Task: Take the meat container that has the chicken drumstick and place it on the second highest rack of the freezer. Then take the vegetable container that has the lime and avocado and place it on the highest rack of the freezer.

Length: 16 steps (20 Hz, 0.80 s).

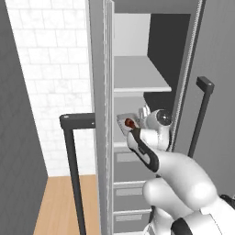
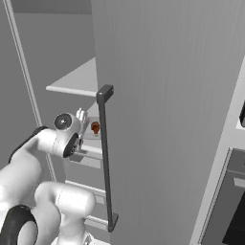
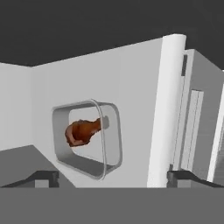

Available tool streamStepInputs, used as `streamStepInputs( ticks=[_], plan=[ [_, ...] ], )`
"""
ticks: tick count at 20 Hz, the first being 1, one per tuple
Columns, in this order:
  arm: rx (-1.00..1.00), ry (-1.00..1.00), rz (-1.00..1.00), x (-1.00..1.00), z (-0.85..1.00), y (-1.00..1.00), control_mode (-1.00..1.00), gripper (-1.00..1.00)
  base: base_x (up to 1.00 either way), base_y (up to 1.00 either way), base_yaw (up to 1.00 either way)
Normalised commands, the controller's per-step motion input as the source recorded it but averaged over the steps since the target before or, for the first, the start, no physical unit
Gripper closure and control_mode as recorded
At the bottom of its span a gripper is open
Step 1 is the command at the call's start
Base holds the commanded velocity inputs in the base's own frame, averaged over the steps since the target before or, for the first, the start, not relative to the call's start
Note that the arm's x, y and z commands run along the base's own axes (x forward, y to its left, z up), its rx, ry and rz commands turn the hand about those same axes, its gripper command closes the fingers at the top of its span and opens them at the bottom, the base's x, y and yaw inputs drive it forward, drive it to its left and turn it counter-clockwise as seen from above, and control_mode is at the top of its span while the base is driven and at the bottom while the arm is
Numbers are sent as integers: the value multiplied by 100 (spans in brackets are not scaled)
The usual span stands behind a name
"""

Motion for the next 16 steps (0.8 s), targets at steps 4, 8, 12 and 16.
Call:
streamStepInputs(
  ticks=[4,8,12,16],
  plan=[
    [0,-5,0,-80,57,0,-100,-100,0,0,0],
    [0,-1,0,-65,54,1,-100,-100,0,0,0],
    [0,0,0,-67,61,1,-100,-100,0,0,0],
    [0,0,0,-65,53,0,-100,-100,0,0,0]
  ],
)
